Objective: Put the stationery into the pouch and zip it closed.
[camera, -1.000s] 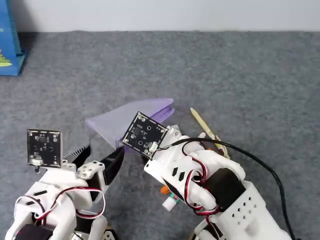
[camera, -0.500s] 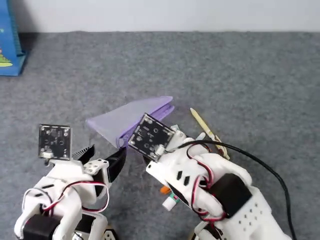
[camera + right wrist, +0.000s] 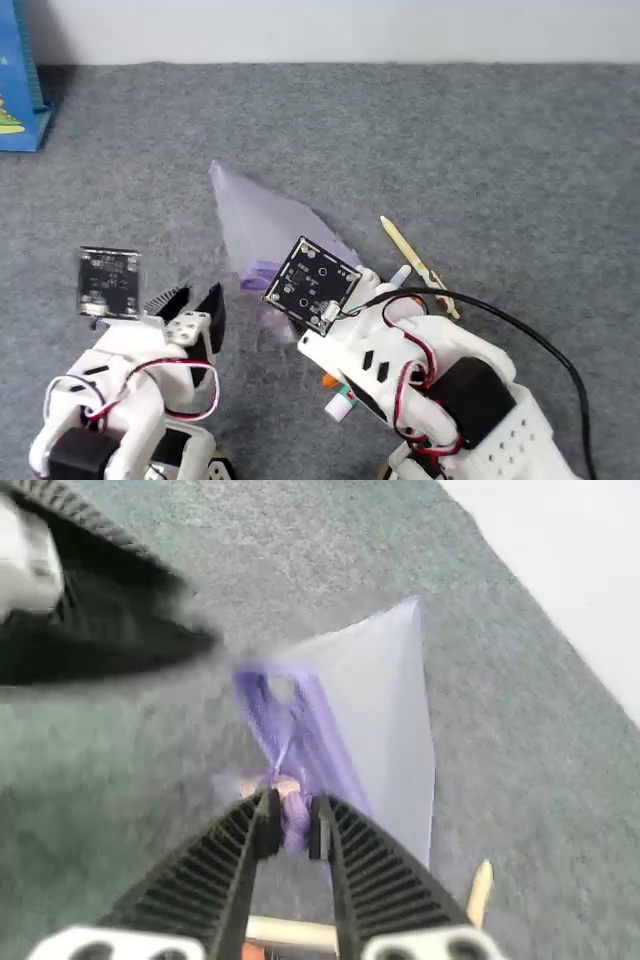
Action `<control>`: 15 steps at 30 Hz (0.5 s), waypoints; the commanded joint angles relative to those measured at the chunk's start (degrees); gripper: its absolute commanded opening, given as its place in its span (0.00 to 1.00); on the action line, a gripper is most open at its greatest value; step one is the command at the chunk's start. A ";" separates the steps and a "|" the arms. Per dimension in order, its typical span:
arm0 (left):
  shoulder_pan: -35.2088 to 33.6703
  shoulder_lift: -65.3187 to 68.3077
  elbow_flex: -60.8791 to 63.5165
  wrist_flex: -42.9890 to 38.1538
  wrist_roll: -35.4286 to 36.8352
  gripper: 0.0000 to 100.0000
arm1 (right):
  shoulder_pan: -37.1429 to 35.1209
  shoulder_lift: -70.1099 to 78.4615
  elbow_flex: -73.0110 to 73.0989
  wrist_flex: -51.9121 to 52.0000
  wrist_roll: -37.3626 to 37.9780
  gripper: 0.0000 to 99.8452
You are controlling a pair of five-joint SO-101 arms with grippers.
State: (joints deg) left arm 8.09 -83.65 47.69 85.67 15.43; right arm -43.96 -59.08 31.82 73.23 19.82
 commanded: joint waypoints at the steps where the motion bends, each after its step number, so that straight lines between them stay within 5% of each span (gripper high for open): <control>1: 0.18 -0.18 -0.92 -1.93 -0.97 0.10 | -1.80 -1.36 -0.53 0.22 -0.35 0.01; 8: 0.44 -0.18 -0.92 -1.41 -2.81 0.14 | -3.30 -1.27 -0.44 0.57 -0.35 0.01; 15: 8.79 -0.18 -6.29 7.03 -3.08 0.26 | -3.30 -1.27 -0.44 0.13 -0.35 0.01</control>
State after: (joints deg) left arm 13.63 -83.65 46.20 89.54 13.14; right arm -46.77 -59.25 31.82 73.23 19.82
